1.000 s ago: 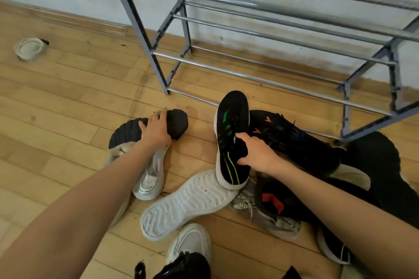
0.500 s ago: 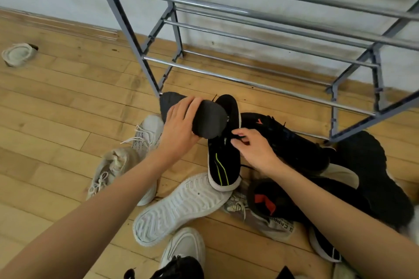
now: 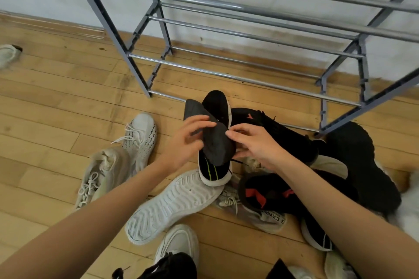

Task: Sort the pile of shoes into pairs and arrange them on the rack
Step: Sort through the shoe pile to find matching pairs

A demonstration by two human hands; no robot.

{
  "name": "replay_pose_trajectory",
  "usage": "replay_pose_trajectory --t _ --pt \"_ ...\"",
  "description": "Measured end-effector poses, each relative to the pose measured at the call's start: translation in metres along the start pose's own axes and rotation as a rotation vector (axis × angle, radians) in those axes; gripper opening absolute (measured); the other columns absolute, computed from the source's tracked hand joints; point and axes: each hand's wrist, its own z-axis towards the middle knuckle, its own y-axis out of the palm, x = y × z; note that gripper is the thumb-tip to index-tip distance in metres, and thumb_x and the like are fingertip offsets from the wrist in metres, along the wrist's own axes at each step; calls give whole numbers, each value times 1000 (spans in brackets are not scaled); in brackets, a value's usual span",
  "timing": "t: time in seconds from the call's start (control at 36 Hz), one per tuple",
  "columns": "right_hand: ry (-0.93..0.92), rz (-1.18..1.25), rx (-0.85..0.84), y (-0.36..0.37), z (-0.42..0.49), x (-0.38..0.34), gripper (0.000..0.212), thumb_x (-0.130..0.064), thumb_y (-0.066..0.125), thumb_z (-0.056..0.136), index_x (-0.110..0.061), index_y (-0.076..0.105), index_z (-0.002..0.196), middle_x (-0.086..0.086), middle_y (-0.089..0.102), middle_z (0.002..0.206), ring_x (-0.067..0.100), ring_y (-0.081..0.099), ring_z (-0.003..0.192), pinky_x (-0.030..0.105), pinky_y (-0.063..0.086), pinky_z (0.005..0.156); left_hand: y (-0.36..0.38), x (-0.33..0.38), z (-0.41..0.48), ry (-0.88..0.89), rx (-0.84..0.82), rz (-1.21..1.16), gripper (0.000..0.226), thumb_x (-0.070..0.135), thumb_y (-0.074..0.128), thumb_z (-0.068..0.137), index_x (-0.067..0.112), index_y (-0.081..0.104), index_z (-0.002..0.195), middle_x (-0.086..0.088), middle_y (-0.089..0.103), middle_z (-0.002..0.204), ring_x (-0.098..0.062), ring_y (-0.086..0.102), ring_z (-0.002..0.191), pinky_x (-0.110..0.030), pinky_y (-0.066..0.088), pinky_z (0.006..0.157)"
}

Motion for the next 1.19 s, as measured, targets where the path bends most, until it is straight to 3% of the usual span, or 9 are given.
replay_pose_trajectory --t 0.11,0.22,0.33,0.42,0.53,0.67,0.86,1.0,1.19 --pt "-215 -364 -23 13 -1 -3 27 -30 71 83 -23 67 109 -7 67 106 11 62 103 34 53 90 4 7 5 -421 462 -246 27 15 63 84 16 54 109 -12 50 123 -24 58 105 -34 55 78" --pt "-257 -529 -178 27 -1 -4 40 -35 69 83 -37 56 121 -13 60 113 7 58 107 26 48 93 -9 -5 8 -741 489 -264 91 29 86 51 18 35 126 -10 40 130 -24 52 112 -39 57 76" --pt "-119 -361 -157 22 3 -6 36 -35 63 88 -28 57 122 -3 67 114 9 63 102 30 52 92 -17 -5 -7 -851 485 -444 62 1 74 69 -1 45 124 -18 60 119 -29 61 105 -41 56 84" --pt "-78 -493 13 7 8 2 30 -35 58 92 -24 62 119 -5 64 112 9 61 100 31 51 92 -11 -3 -23 -870 456 -536 35 -16 50 83 -4 46 115 -18 64 99 -24 61 91 -37 50 90" --pt "-1 -572 12 -2 10 16 31 -34 60 91 -22 62 119 -7 61 111 13 57 110 35 48 97 -13 -10 -32 -820 561 -644 79 -23 47 80 6 12 146 -22 52 119 -27 55 101 -37 48 88" --pt "57 -600 -42 3 8 29 48 -33 65 87 -21 50 132 1 58 127 16 54 116 30 43 97 -15 -13 -35 -667 608 -551 67 -25 49 75 10 34 130 -12 50 117 -23 57 100 -28 49 66" --pt "78 -586 -74 3 6 30 53 -30 63 89 -20 44 137 4 58 125 15 56 108 31 46 93 -17 -20 -39 -512 627 -495 63 -23 51 70 16 44 118 -8 49 120 -33 52 118 -46 50 92" --pt "80 -607 -77 -4 4 32 54 -33 62 90 -21 42 139 4 57 128 13 53 109 24 39 87 -20 -16 -45 -403 639 -592 64 -27 45 69 17 43 115 0 53 106 -28 58 108 -39 56 78" --pt "72 -473 -18 -4 1 28 39 -38 49 96 -26 49 133 -2 57 128 13 55 112 25 45 85 -10 4 -24 -426 445 -616 68 -21 54 67 10 43 126 -14 48 123 -25 61 102 -37 54 81"
